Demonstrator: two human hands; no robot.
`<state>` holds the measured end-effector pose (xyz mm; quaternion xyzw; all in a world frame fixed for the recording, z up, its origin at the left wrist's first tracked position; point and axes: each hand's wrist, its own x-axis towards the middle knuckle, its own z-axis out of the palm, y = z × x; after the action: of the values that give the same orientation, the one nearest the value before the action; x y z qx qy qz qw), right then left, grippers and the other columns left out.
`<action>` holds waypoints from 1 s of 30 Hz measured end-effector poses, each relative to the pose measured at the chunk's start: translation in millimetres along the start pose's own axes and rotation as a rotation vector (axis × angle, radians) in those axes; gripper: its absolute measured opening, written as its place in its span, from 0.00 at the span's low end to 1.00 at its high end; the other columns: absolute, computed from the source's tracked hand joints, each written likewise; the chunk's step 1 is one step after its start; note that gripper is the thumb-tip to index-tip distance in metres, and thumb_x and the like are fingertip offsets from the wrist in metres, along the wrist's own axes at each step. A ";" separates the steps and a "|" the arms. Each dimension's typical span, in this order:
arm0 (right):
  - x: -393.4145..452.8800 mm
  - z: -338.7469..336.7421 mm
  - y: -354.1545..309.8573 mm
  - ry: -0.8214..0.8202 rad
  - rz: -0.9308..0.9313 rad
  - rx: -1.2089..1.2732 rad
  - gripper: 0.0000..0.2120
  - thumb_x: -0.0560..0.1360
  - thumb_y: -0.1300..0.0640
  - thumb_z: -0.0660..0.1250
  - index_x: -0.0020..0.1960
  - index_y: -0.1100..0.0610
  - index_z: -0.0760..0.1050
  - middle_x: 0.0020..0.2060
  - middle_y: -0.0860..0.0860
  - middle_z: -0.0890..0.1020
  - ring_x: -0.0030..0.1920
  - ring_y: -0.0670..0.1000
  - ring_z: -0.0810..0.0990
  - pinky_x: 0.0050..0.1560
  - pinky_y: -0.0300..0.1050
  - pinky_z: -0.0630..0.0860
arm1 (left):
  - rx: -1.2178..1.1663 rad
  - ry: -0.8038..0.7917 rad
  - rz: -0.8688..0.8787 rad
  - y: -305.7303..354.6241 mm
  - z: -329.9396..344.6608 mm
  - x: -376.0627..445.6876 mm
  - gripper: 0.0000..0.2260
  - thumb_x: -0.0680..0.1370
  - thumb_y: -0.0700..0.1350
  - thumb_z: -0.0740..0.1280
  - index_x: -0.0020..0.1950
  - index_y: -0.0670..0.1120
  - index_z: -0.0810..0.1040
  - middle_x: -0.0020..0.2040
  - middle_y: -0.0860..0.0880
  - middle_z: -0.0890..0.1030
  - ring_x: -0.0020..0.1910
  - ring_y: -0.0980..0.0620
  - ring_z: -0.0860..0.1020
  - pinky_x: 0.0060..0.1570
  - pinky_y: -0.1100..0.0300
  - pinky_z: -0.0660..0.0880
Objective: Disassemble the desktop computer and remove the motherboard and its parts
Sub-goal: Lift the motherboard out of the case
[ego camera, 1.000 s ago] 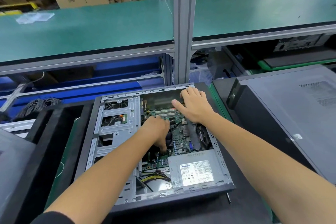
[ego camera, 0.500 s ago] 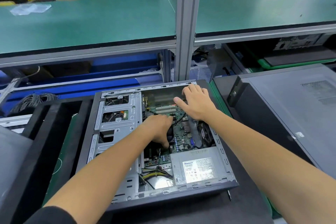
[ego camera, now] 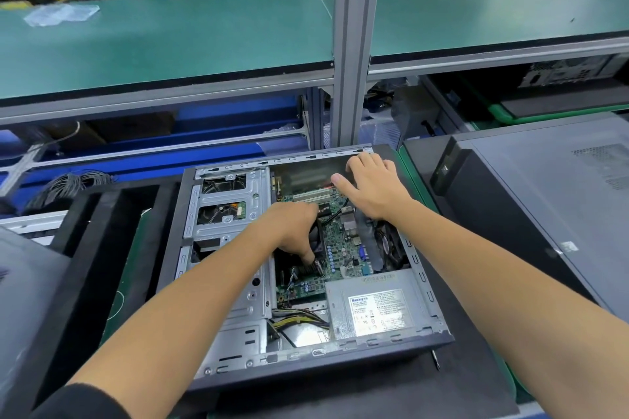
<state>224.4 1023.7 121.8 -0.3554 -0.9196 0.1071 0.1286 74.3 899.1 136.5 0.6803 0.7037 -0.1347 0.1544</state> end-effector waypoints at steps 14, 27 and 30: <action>-14.6 -16.9 -23.5 -0.176 -0.389 -0.369 0.05 0.70 0.57 0.62 0.44 0.55 0.68 0.42 0.49 0.70 0.46 0.52 0.69 0.48 0.47 0.63 | 0.054 0.092 0.091 -8.5 12.5 -0.9 0.29 0.61 0.65 0.73 0.49 0.49 0.64 0.37 0.59 0.67 0.44 0.53 0.71 0.70 0.51 0.59; -44.8 -14.0 -55.7 -0.783 -0.363 -0.525 0.18 0.72 0.60 0.70 0.33 0.55 0.60 0.30 0.49 0.68 0.29 0.46 0.66 0.33 0.46 0.67 | 0.043 0.153 0.099 -6.9 16.0 -4.4 0.27 0.61 0.64 0.73 0.46 0.49 0.66 0.34 0.59 0.67 0.40 0.52 0.68 0.73 0.51 0.56; -46.4 -6.1 -55.3 -0.769 -0.354 -0.528 0.19 0.74 0.61 0.69 0.33 0.55 0.60 0.30 0.49 0.68 0.32 0.52 0.71 0.37 0.47 0.69 | 0.053 0.157 0.097 -6.3 16.8 -4.7 0.28 0.61 0.64 0.73 0.47 0.48 0.66 0.34 0.59 0.65 0.41 0.52 0.68 0.73 0.52 0.56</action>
<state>224.8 952.7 136.1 -0.1489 -0.9424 -0.0298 -0.2980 68.7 887.9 122.9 0.7259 0.6760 -0.0922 0.0870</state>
